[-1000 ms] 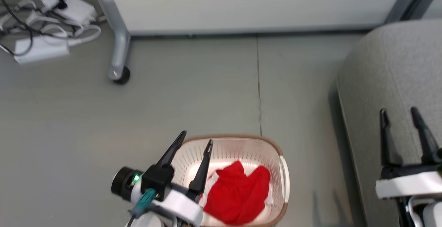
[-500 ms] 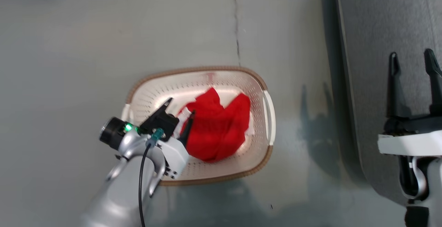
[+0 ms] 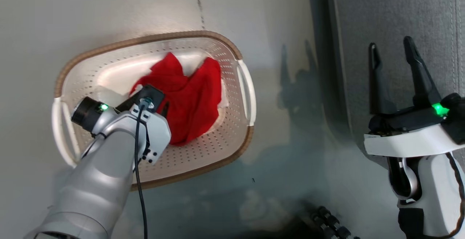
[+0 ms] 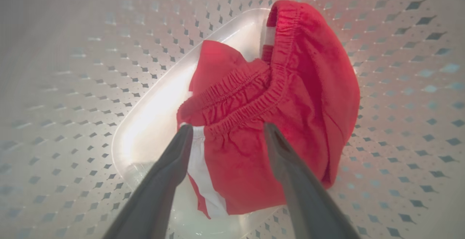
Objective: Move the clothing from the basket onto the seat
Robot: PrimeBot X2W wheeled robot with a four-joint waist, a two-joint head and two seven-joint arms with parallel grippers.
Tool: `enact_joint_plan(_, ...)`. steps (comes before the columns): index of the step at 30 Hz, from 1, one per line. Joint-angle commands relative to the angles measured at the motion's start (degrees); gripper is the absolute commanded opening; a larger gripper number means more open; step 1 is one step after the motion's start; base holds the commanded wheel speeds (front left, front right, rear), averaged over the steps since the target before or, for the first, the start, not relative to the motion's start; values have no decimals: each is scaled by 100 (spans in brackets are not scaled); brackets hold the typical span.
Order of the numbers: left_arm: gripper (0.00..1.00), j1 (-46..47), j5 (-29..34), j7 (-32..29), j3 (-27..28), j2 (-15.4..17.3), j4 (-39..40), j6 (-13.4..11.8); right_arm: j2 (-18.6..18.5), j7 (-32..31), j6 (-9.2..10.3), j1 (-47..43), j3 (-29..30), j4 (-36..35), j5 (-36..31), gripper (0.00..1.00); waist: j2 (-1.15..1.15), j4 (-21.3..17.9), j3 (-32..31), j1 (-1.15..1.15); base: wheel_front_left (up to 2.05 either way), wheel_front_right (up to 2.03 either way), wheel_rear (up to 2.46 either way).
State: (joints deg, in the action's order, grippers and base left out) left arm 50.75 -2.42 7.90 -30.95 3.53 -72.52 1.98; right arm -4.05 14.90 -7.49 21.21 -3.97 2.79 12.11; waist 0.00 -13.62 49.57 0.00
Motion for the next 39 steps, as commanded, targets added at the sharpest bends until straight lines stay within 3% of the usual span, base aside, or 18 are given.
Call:
enact_joint_plan(1,100,156,-34,-47,16,75,-7,31,18,28,-1,122,-13,-3,38,100,0,-186,181,0,0,0,0)
enact_joint_plan(5,100,272,-142,-429,80,148,-94,33,67,28,-1,140,-182,15,87,100,0,-324,319,0,0,0,0)
enact_joint_plan(13,100,476,175,-1221,-228,430,-130,-519,106,29,-1,169,-503,32,207,100,0,-585,560,0,0,0,0)
enact_joint_plan(20,100,610,201,-2073,-360,539,-136,-561,116,29,-1,206,-645,-59,304,100,0,-731,775,0,0,0,0)
enact_joint_plan(29,100,729,120,-2210,-369,606,-138,-663,115,29,-1,169,-672,-160,353,100,0,-780,897,0,0,0,0)
enact_joint_plan(38,100,722,29,-2409,-452,618,-149,-607,117,29,-1,77,-654,-277,304,100,0,-741,932,0,0,0,0)
enact_joint_plan(39,58,710,13,-2429,-458,623,-152,-589,117,29,-1,71,-653,-282,304,100,0,-741,937,0,0,0,0)
